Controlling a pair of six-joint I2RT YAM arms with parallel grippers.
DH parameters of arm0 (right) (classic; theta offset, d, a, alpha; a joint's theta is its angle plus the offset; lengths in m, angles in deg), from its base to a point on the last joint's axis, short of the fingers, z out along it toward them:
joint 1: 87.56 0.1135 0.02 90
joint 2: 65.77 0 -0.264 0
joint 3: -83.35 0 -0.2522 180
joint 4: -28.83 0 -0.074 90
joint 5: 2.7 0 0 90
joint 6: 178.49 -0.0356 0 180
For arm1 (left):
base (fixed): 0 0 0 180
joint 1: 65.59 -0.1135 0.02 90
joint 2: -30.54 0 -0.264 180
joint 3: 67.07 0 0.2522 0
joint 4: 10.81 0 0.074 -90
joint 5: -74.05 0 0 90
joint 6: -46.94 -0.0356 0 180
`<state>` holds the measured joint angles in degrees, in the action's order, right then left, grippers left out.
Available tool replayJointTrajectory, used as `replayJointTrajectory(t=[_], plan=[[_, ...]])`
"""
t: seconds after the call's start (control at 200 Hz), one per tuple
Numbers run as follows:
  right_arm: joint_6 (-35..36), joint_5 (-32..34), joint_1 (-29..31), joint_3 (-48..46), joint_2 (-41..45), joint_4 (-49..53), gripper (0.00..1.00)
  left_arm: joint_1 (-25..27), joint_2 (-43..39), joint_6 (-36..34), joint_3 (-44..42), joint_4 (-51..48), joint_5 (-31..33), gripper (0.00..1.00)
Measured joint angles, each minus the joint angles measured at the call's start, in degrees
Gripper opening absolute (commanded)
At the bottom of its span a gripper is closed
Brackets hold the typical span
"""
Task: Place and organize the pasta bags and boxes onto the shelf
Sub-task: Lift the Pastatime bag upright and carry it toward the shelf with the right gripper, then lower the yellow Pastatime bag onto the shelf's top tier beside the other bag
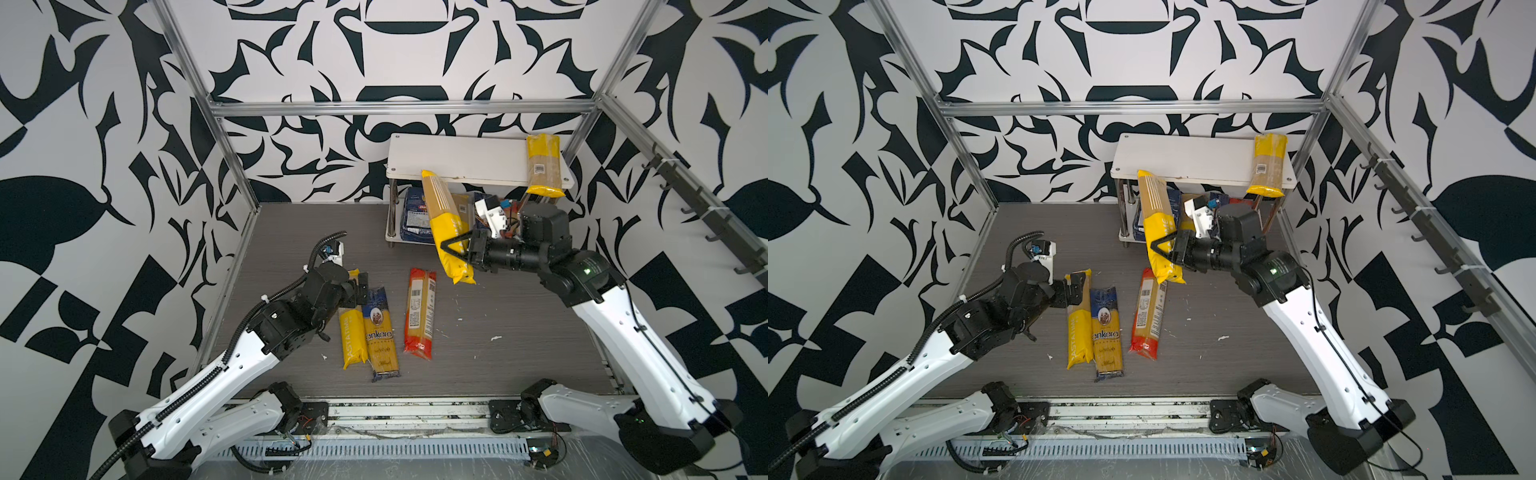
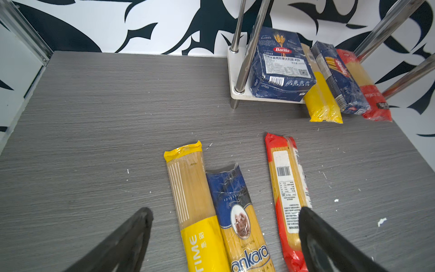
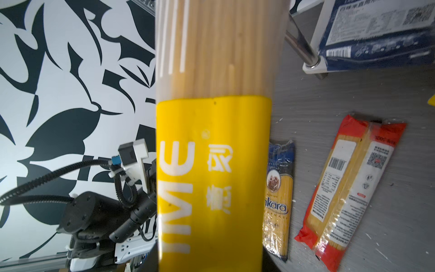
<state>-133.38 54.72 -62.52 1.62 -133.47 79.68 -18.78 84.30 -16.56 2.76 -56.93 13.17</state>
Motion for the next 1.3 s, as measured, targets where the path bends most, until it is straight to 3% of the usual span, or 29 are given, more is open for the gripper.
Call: replayJointTrajectory(t=[0.74, 1.025, 1.3], plan=[[2.0, -9.3, -24.2, 24.3, -23.8, 0.2, 0.04, -10.8, 6.0, -4.1, 2.9, 2.9, -8.9, 0.99], [6.4, -6.8, -27.2, 39.3, -33.9, 6.7, 0.04, -13.8, 7.6, -5.0, 3.0, 4.3, -12.0, 0.99], [13.9, -0.2, -27.0, 53.9, -40.2, 17.7, 0.04, -16.0, 7.8, -5.4, 3.0, 5.3, -14.3, 0.99]])
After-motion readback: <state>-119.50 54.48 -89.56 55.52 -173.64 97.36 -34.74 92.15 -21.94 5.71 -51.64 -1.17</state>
